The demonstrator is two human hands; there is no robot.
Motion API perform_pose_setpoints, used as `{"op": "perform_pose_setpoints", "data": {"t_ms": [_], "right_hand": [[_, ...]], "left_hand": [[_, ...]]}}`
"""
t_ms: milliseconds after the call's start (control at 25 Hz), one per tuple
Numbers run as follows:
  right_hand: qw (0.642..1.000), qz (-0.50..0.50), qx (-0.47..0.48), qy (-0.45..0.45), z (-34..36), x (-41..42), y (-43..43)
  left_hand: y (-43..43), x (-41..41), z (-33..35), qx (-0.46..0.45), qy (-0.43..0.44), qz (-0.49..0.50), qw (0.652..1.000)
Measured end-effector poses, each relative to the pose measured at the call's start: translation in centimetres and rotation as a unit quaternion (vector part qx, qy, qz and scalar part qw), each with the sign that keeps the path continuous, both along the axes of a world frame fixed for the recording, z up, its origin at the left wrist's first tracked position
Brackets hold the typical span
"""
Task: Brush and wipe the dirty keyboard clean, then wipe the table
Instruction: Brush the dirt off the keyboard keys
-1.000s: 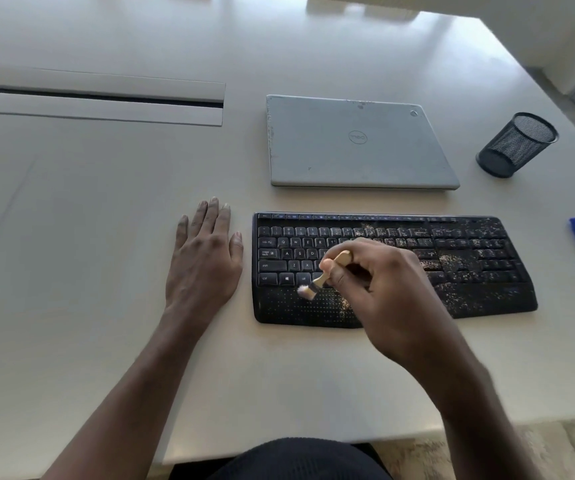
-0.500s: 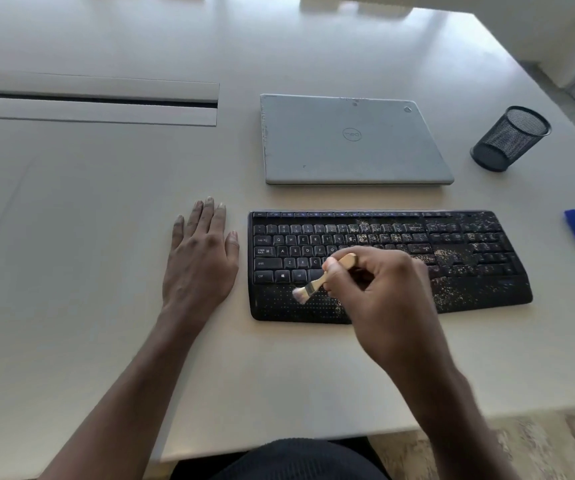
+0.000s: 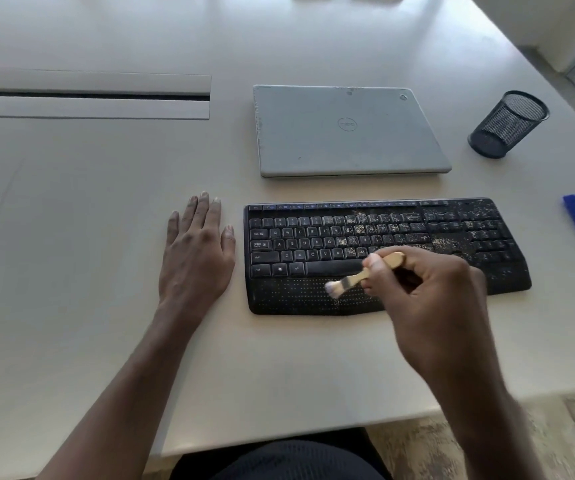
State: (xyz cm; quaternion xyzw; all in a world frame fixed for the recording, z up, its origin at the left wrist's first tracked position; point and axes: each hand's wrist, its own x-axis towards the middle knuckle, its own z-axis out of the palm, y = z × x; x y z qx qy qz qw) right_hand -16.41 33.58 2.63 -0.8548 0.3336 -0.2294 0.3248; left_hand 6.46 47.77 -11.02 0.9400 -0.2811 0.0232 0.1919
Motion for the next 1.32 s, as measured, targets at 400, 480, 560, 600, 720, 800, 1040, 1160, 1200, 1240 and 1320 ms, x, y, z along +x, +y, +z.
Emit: {"op": "perform_pose_setpoints", "data": {"t_ms": [400,480,560,600,720,800,1040,1160,1200,1240,1320], "right_hand": [[0.998,-0.049,-0.042,0.025,-0.7,-1.9,-0.9],[1.0,-0.021,-0.017,-0.001,-0.3,-1.6,-0.1],[0.999,0.03,0.027,-0.018,-0.6,-0.8,1.4],[0.998,0.048,0.031,-0.015,-0.9,-0.4,2.1],[0.998,0.051,0.023,-0.004,-1.9,-0.7,2.0],[1.0,0.001,0.031,-0.002,-2.0,-2.0,-0.1],[0.992,-0.124,-0.034,0.019,-0.5,-4.6,-4.7],[0.999,-0.05,0.015,-0.015,-0.5,-2.2,-3.0],[0.999,-0.022,0.038,-0.017,-0.7,-1.2,-2.2],[0.999,-0.001,0.051,-0.013,-1.0,-0.4,-1.8],[0.999,0.014,0.047,0.005,-1.4,0.4,-1.9]], "left_hand": [[0.2,0.2,-0.1,-0.004,0.002,-0.004,1.0],[0.2,0.2,-0.1,-0.005,0.003,-0.004,1.0],[0.3,0.3,-0.2,-0.005,0.002,-0.005,1.0],[0.3,0.3,-0.2,-0.004,0.002,-0.005,1.0],[0.3,0.3,-0.3,-0.002,0.003,-0.006,1.0],[0.3,0.2,-0.4,0.0,0.003,-0.005,1.0],[0.2,0.1,-0.3,0.001,0.003,-0.002,1.0],[0.2,0.1,-0.3,0.001,0.004,-0.002,1.0],[0.2,0.1,-0.3,0.0,0.004,-0.002,1.0],[0.2,0.1,-0.3,0.0,0.005,-0.004,1.0],[0.3,0.1,-0.3,0.0,0.005,-0.005,1.0]]}}
